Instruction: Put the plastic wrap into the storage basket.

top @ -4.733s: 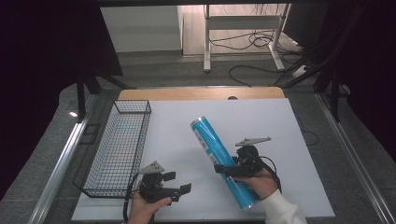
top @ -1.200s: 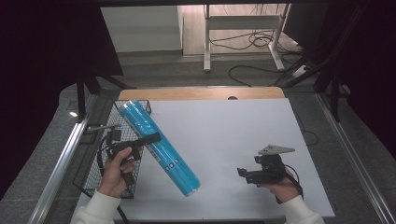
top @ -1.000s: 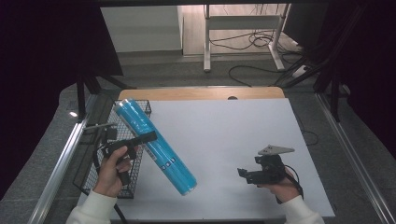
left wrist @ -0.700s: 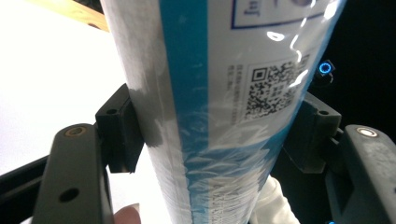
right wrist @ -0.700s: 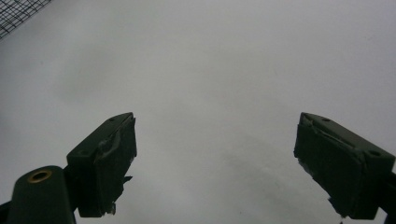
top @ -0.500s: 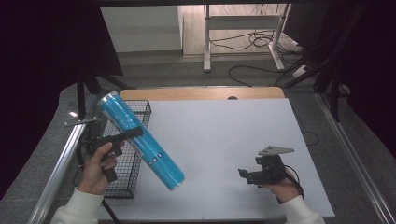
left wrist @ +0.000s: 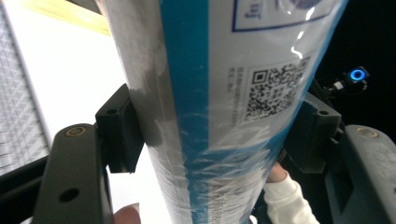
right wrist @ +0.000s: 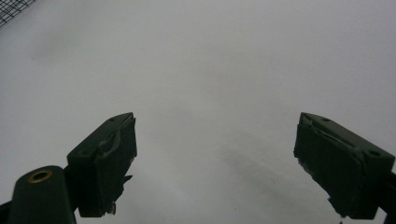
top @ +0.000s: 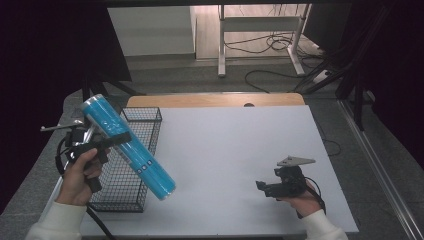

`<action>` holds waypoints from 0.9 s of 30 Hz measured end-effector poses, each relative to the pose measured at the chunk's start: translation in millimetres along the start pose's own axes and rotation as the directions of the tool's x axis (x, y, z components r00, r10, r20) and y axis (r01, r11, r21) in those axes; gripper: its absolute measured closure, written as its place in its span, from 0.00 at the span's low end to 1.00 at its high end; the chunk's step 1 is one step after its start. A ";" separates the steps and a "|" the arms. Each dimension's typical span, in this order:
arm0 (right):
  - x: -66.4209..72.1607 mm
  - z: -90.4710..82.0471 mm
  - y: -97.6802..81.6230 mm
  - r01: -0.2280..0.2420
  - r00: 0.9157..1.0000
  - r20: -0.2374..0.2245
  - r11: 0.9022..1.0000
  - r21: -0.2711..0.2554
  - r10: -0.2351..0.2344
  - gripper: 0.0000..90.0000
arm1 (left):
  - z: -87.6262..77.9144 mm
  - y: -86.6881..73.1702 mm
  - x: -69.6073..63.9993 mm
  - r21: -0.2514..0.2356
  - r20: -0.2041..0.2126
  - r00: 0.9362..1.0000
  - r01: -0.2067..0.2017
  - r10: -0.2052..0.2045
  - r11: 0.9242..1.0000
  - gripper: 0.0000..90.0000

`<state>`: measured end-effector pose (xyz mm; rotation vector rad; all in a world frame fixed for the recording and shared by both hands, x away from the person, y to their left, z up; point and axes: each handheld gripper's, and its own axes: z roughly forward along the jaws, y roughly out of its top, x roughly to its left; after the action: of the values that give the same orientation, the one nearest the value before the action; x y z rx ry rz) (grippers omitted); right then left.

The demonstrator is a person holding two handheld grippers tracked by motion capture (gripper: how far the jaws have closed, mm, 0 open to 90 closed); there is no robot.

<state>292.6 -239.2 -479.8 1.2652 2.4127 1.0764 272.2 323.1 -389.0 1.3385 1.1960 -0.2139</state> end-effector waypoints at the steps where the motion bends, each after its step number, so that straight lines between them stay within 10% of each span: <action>1: -0.3 -0.1 0.0 -0.001 1.000 -0.001 1.000 0.000 0.001 0.15 | -4.0 1.6 0.1 -0.001 -0.007 1.000 0.004 -0.004 1.000 0.36; 14: -2.3 1.9 -0.9 -0.003 1.000 0.008 1.000 0.006 0.003 0.15 | -51.3 21.1 6.1 0.015 -0.138 0.990 -0.032 0.034 0.999 0.36; 27: -2.6 3.2 -1.4 -0.004 1.000 0.013 1.000 0.014 0.004 0.15 | -63.2 24.0 15.9 0.056 -0.231 0.971 -0.051 0.062 0.997 0.36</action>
<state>294.9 -240.1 -483.4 1.2781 2.4129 1.0515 262.7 389.8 -372.2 1.4695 1.3532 -0.0464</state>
